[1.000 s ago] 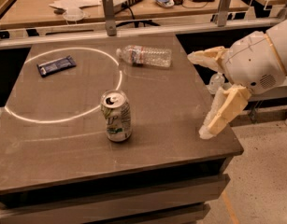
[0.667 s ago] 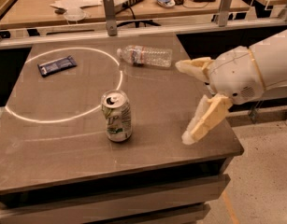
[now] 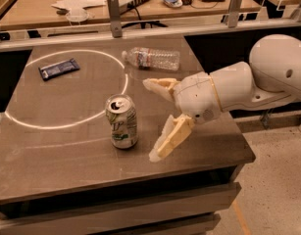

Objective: Pick 7up can

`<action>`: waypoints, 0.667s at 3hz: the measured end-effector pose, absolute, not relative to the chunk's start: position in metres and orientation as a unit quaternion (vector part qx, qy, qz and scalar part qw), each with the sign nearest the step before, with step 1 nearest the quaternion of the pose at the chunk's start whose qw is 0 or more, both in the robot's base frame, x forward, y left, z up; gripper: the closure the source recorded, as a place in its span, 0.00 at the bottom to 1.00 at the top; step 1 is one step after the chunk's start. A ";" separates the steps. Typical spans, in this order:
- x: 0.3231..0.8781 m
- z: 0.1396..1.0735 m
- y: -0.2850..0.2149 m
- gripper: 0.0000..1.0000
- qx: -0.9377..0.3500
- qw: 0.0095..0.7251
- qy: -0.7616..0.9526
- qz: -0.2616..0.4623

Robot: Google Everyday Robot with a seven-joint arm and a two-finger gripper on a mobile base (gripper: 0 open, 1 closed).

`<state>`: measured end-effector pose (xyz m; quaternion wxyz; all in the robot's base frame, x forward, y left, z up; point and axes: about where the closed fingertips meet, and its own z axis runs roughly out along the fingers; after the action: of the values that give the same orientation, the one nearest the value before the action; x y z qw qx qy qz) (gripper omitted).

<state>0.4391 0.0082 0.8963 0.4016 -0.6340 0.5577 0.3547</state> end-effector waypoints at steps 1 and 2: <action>0.441 0.882 0.036 0.02 -0.626 0.408 0.543 0.383; 0.445 0.874 0.060 0.19 -0.624 0.412 0.524 0.407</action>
Offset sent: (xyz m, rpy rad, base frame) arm 0.0134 0.0759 -0.0332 0.1654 0.0523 0.1059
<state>0.4449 0.0600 0.8740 0.4121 -0.6244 0.5238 0.4073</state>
